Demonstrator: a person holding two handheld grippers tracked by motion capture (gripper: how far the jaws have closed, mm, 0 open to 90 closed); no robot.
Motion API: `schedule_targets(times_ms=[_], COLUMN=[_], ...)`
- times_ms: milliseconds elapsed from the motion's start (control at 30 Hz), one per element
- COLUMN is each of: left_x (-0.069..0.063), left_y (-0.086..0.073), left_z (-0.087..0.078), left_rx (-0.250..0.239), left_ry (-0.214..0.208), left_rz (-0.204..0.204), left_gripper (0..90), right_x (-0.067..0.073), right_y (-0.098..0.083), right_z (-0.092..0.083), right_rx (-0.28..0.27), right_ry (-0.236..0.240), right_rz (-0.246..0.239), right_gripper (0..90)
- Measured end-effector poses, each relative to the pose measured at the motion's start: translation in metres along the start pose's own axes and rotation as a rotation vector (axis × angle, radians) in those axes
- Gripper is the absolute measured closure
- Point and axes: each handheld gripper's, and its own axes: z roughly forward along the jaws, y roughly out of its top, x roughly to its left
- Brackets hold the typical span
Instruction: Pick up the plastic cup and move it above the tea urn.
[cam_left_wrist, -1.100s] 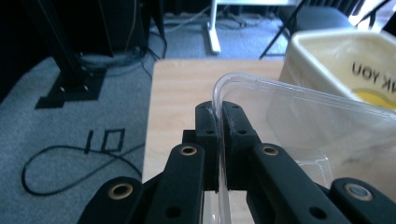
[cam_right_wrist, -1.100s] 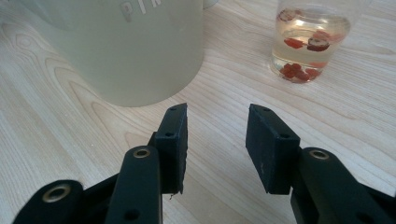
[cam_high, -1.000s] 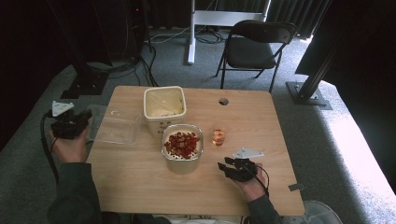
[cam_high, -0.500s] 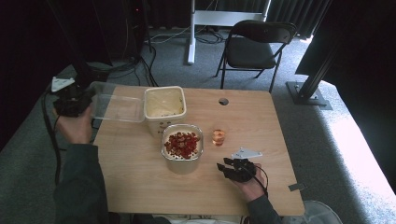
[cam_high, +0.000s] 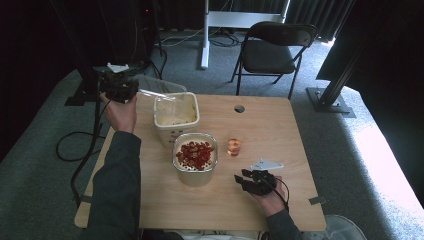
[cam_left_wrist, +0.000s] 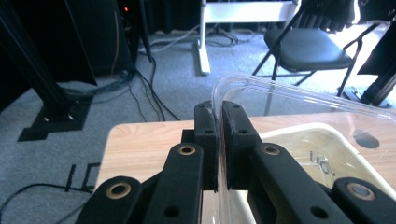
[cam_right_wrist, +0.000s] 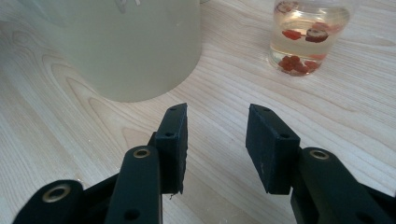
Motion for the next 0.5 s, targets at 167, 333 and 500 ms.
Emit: schedule_targets(times_ms=[167, 333, 500], left_x=[-0.0046, -0.006, -0.0067], left_y=[-0.0001, -0.0036, -0.0085], left_z=[0.0094, 0.0075, 0.0058], left_rx=[-0.009, -0.03, -0.025], left_ry=[-0.051, -0.064, -0.08], left_rz=[-0.014, 0.009, 0.041], left_gripper=[72.3, 60.2, 57.3], right_x=[-0.0001, 0.0003, -0.0008], right_y=[-0.0006, -0.0004, -0.0004], right_z=[-0.0001, 0.0, -0.0002], right_rx=[0.003, 0.003, 0.0], right_ry=[0.001, 0.003, -0.001], right_rz=[0.001, 0.003, 0.003], right_gripper=[57.9, 57.6, 57.1])
